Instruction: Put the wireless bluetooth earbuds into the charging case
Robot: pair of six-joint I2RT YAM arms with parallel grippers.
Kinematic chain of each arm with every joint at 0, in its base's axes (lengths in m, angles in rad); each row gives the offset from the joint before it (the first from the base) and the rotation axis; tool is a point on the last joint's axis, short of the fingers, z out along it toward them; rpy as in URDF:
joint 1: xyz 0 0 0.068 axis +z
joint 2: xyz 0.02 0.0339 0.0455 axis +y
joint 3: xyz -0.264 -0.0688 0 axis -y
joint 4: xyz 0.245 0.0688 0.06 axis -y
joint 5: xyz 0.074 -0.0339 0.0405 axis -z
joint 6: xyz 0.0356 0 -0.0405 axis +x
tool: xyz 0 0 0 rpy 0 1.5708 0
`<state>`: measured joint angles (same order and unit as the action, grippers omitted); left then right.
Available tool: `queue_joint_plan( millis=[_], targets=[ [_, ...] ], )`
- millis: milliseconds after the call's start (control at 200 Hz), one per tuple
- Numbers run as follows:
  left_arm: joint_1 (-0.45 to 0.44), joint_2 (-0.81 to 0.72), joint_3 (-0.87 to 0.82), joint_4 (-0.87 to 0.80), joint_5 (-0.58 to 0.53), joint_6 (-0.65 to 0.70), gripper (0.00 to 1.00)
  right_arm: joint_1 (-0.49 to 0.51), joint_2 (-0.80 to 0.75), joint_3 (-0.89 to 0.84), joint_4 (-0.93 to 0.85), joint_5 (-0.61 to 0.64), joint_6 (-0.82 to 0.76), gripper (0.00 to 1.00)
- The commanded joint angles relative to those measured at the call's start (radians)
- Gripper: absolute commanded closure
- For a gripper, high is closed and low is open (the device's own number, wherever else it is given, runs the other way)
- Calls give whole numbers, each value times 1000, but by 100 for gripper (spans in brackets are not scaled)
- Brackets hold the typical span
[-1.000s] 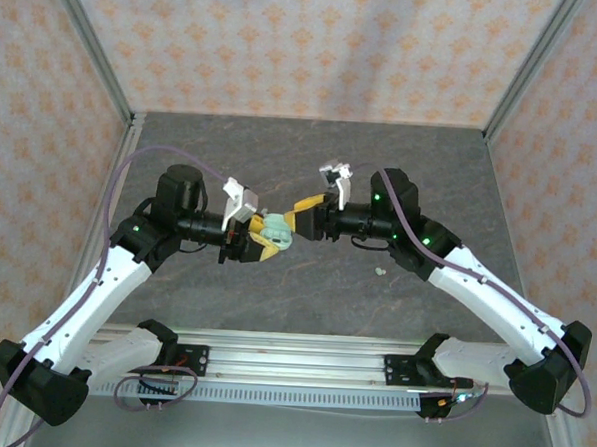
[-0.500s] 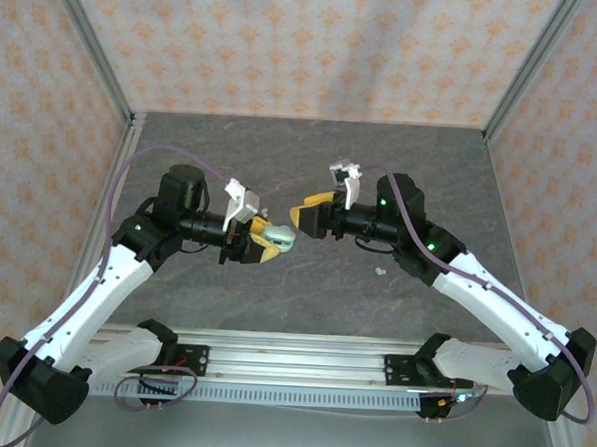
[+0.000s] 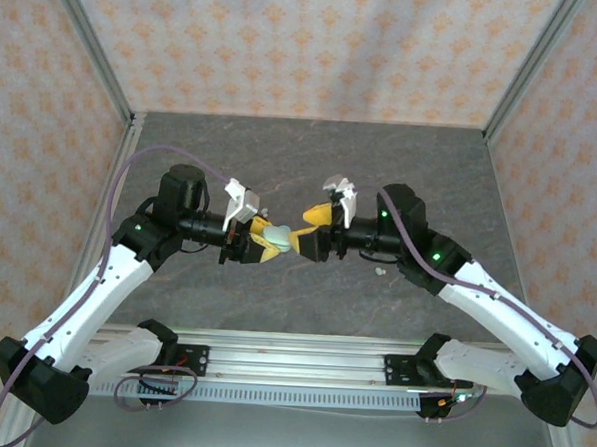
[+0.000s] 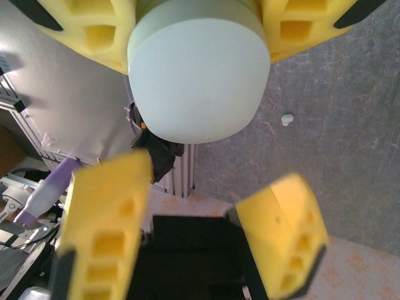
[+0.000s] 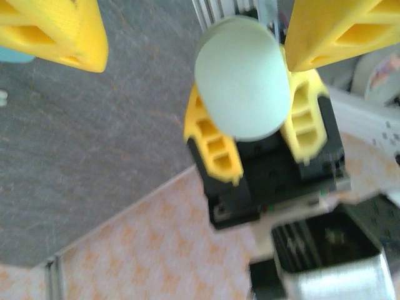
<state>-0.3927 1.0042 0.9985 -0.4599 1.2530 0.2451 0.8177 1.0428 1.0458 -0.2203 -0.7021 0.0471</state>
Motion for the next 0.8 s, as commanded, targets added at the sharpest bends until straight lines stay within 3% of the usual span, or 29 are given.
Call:
queue_joint_plan(
  millis=[0,240,465,791],
  targets=[
    [-2,4,37,26,35,2,93,42,21,57,-115,49,-143,24],
    [-2,7,40,24,40,3,93,75,57,92,-149,95,-207,19],
    [-2,3,34,20,43,5,93,75,36,90,-94,187,-214,21],
    [-1,2,31,8,46,17,93,75,40,111,-79,160,-192,25]
  ],
)
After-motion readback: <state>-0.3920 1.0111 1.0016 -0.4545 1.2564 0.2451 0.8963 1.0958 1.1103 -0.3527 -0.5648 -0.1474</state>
